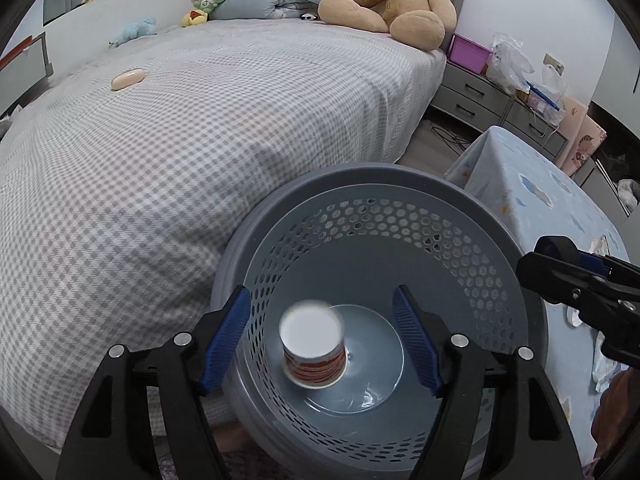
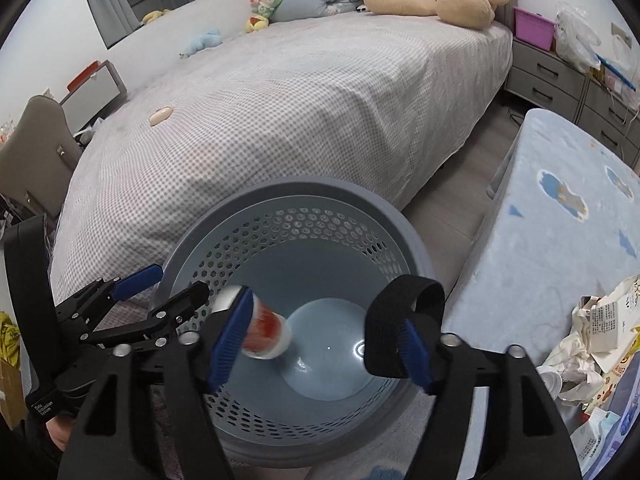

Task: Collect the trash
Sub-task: 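Carry cup and band over the grey wastebasket and open both tools, then move both tools back over the table toward the remaining trash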

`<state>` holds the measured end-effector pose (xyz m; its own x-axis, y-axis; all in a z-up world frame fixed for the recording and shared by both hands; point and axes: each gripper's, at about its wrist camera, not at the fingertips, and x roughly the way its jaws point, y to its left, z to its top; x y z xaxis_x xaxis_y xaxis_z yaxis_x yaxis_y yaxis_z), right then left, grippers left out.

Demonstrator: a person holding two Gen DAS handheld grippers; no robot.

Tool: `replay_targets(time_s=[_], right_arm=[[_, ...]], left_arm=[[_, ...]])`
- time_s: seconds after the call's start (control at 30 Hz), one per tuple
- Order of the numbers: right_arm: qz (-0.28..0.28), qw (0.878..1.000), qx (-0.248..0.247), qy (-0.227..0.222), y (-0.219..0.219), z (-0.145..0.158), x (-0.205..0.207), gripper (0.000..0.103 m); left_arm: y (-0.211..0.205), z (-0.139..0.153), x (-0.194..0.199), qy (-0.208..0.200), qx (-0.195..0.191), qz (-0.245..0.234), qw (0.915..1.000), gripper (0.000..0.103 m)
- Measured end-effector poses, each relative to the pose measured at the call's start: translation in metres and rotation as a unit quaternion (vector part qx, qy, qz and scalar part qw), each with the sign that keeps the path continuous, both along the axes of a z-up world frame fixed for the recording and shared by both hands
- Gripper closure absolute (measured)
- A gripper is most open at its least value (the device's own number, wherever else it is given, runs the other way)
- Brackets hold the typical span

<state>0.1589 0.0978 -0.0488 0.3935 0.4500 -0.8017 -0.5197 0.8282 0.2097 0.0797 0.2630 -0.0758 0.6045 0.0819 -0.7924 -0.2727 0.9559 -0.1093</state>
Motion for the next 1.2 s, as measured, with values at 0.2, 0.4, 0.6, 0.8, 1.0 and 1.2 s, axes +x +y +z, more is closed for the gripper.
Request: replay_targets(time_s=[0.2, 0.4, 0.6, 0.8, 1.0, 1.2], right_arm=[[0.017, 0.999, -0.007, 0.030, 0.004, 0.000, 0.010, 0.025], [0.032, 0.996, -0.008, 0.082, 0.009, -0.002, 0.025, 0.017], [0.045, 0.993, -0.078, 0.074, 0.020, -0.004, 0.026, 0.013], [0.042, 0.992, -0.115, 0.040, 0.019, -0.001, 0.028, 0.008], [0.035, 0.994, -0.107, 0.012, 0.011, 0.003, 0.018, 0.008], [0.021, 0.995, -0.094, -0.009, 0.002, 0.006, 0.001, 0.008]], left_arm=[[0.002, 0.000, -0.003, 0.001, 0.003, 0.007, 1.0000, 0.031], [0.009, 0.003, -0.011, 0.001, 0.002, 0.013, 0.9999, 0.031], [0.013, 0.004, -0.010, -0.001, -0.005, 0.020, 0.9998, 0.031], [0.020, 0.008, -0.013, -0.010, -0.009, 0.032, 0.9994, 0.031], [0.021, 0.009, -0.015, -0.012, -0.008, 0.031, 0.9994, 0.031], [0.016, 0.013, -0.019, -0.020, -0.002, 0.026, 0.9995, 0.031]])
